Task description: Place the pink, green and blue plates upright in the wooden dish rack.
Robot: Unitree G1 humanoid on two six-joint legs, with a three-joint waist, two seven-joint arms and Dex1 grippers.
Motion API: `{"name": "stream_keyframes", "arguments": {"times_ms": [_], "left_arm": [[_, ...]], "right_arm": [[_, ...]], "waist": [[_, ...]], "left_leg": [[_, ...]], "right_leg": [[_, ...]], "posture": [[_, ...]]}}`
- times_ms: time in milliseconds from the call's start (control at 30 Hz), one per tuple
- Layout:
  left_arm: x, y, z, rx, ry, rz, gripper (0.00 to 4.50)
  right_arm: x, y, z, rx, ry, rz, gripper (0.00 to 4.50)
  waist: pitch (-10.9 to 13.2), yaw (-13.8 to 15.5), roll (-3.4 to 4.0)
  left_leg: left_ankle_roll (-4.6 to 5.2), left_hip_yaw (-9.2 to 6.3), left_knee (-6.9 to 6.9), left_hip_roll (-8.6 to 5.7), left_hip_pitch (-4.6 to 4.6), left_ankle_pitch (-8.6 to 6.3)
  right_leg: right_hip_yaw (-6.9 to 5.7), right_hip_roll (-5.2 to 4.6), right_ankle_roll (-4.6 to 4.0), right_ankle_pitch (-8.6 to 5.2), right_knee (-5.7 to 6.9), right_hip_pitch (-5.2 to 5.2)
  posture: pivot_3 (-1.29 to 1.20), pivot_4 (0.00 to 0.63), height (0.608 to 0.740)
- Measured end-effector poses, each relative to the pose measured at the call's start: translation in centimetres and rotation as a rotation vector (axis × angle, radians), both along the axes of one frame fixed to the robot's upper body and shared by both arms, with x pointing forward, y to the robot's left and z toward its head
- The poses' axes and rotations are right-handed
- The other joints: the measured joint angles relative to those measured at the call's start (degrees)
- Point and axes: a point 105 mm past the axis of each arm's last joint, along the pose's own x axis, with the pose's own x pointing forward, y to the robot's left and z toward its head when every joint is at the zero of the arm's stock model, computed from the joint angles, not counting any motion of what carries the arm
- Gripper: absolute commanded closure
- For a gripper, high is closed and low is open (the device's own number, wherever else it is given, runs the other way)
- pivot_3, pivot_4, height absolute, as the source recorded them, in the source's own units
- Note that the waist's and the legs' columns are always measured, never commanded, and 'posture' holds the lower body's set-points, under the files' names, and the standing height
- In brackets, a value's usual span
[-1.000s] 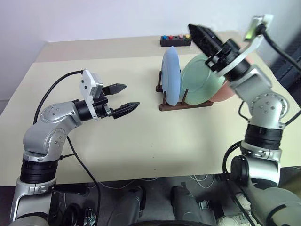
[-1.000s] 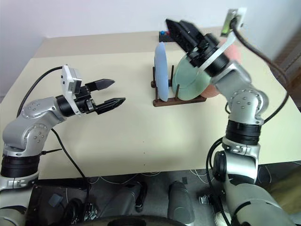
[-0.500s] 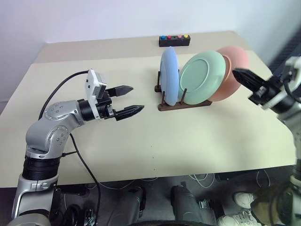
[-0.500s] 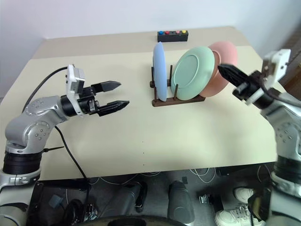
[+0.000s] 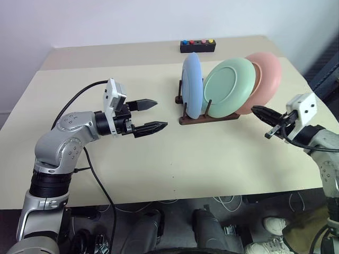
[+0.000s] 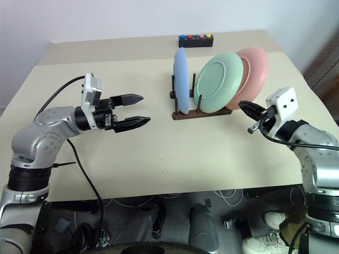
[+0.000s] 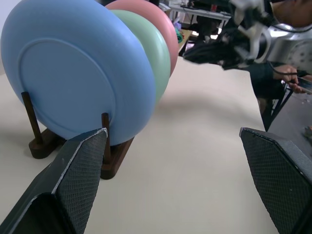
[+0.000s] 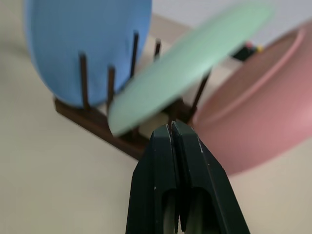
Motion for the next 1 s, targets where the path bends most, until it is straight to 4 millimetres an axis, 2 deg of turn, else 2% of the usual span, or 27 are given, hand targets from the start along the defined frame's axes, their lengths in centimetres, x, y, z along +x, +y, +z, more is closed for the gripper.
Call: {"name": "stream_keyframes", "arguments": {"times_ms": [167,367,600,733,867,1000], "left_arm": [[0.1,0.1,0.0,0.003,-0.001,0.011,0.0],[0.1,0.2,-0.1,0.005,0.002,0.026,0.0],[0.0,0.1,0.0,0.007,-0.01,0.031,0.0],[0.0,0.2,0.0,0.007,-0.009,0.036,0.0],[0.0,0.2,0.0,0.006,-0.009,0.036,0.0],[0.0,0.2,0.0,0.005,-0.009,0.037,0.0]], "right_arm": [[1.2,-0.1,0.1,-0.023,-0.029,-0.019,4.46],[2.0,0.1,-0.6,-0.034,-0.027,-0.026,4.46],[2.9,1.0,1.0,-0.016,-0.093,-0.023,4.46],[3.3,1.4,2.6,-0.013,-0.137,-0.016,4.46],[3.3,2.7,4.5,-0.022,-0.189,0.02,4.46],[3.1,3.8,5.3,-0.031,-0.202,0.051,4.46]], "waist": [[0.0,-0.1,0.0],[0.0,0.0,0.0],[0.0,-0.1,0.0],[0.0,-0.1,0.0],[0.0,-0.1,0.0],[0.0,-0.1,0.0]], "left_leg": [[0.0,-0.01,-0.02,0.01,0.01,0.0],[-0.01,-0.01,0.0,0.0,0.0,0.0],[-0.01,-0.01,-0.01,0.0,0.01,0.0],[-0.01,-0.01,-0.01,0.0,0.01,0.0],[-0.01,-0.02,-0.02,0.01,0.0,0.0],[-0.01,-0.02,-0.01,0.0,0.0,0.0]], "right_leg": [[0.0,0.02,0.0,0.0,0.01,0.0],[0.0,0.02,-0.01,0.0,0.01,0.0],[0.0,0.02,-0.01,0.01,0.02,-0.01],[0.0,0.03,-0.01,0.01,0.02,-0.01],[0.0,0.03,-0.01,0.01,0.02,-0.01],[0.0,0.02,-0.01,0.01,0.02,-0.01]], "posture": [[0.0,0.15,0.74],[0.0,0.15,0.74],[0.0,0.15,0.74],[0.0,0.15,0.74],[0.0,0.15,0.74],[0.0,0.15,0.74]]}}
